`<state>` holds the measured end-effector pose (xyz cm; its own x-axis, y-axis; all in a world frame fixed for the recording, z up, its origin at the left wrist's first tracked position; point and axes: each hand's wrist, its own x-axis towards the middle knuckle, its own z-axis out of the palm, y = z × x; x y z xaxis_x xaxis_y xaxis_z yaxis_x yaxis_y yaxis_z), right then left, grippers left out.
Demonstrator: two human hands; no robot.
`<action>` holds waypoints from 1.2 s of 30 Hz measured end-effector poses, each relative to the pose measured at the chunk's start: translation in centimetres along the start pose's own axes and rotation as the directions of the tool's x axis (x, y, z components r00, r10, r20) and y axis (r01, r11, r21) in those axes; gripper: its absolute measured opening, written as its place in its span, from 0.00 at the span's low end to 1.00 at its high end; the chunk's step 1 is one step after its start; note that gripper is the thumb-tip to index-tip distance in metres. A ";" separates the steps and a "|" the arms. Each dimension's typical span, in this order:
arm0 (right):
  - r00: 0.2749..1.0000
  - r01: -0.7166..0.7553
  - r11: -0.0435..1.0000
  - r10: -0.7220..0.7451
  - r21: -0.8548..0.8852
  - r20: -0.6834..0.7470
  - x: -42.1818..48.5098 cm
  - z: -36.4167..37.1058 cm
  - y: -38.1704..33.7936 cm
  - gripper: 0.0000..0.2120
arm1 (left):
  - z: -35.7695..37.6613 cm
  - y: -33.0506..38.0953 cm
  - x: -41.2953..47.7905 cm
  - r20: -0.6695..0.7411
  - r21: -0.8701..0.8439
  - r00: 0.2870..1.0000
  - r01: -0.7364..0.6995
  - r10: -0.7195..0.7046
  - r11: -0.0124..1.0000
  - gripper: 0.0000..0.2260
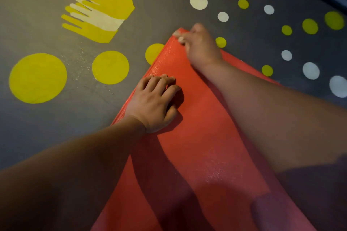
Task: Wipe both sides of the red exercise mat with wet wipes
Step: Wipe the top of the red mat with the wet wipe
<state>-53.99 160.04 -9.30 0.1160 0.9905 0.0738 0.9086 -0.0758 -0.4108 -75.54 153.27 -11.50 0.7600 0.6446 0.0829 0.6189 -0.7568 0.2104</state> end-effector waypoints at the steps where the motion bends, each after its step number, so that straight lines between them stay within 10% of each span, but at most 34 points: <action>1: 0.993 -0.112 0.993 0.111 -0.033 -0.049 -0.3 -0.5 1.4 0.14 | 0.0 0.0 0.0 0.001 0.000 1.000 -0.001 0.001 1.000 0.24; 4: 0.936 -0.332 0.942 0.321 -0.058 -0.147 -2.0 -0.9 3.4 0.17 | 0.0 0.1 0.2 0.017 0.006 1.000 -0.002 0.002 1.000 0.24; 10: 0.992 0.124 0.992 -0.124 0.010 0.034 -8.3 -0.9 1.1 0.15 | -0.1 0.2 0.2 0.031 0.011 0.999 -0.009 0.009 1.000 0.24; 22: 0.928 -0.357 0.933 0.348 -0.047 -0.133 -21.7 -5.0 5.7 0.15 | -0.5 1.4 0.1 0.107 0.112 0.993 0.036 -0.048 0.993 0.24; 30: 0.912 0.196 0.945 -0.273 0.261 0.307 -28.7 -2.9 -4.7 0.08 | -2.2 3.1 -2.7 0.123 -0.003 0.976 0.182 -0.180 0.983 0.22; 36: 0.957 -0.278 0.960 0.279 0.013 -0.082 -25.2 -4.1 2.7 0.20 | -4.1 1.6 -10.5 0.133 -0.016 0.948 0.294 -0.290 0.956 0.19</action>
<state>-52.81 134.36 -8.53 0.3969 0.9174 0.0304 0.8352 -0.3472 -0.4265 -83.33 145.75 -8.04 0.5673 0.8159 -0.1118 0.8120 -0.5317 0.2407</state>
